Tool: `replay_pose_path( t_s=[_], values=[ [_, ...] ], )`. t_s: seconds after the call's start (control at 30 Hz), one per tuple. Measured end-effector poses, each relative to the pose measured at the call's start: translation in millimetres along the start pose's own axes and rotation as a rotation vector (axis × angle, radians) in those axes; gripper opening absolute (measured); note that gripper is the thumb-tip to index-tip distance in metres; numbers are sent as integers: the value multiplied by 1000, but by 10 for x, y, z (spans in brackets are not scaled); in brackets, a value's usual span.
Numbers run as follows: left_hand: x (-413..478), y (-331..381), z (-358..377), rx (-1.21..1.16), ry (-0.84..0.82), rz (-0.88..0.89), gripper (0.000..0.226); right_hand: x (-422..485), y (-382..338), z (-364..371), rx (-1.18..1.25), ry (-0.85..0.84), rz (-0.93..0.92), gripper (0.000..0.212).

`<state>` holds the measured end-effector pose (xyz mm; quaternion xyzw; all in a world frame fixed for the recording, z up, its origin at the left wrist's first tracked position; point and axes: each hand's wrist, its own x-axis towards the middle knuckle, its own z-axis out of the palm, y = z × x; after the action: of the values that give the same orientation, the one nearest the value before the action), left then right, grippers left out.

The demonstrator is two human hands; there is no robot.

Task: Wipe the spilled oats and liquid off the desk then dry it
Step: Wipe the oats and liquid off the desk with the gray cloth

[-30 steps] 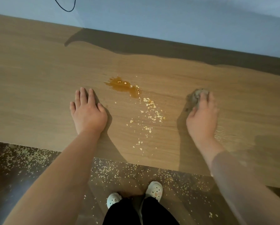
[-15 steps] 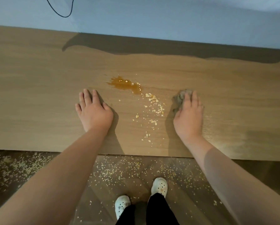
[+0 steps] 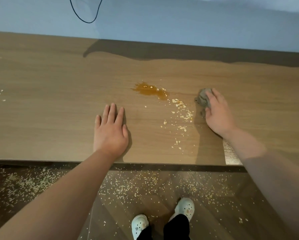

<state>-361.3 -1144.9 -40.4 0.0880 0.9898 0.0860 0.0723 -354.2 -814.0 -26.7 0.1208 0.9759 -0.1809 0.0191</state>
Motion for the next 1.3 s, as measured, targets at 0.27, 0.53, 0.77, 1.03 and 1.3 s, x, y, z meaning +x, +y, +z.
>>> replay_pose_path(
  t_s=[0.27,0.53,0.77,1.03,1.3],
  values=[
    [8,-15,28,11,12,11,60,242,-370,50,46,-142,-265,67],
    [-5,-4,11,13,8,6,60,-199,-470,178,64,-263,-493,65],
    [-1,-6,18,4,18,4,59,-715,-605,288,88,-291,-562,61],
    [6,-19,30,16,36,10,57,-1447,-689,429,131,-348,-677,64],
    [16,-44,62,11,46,24,56,-1201,-359,-90,348,-53,-286,68]
  ],
)
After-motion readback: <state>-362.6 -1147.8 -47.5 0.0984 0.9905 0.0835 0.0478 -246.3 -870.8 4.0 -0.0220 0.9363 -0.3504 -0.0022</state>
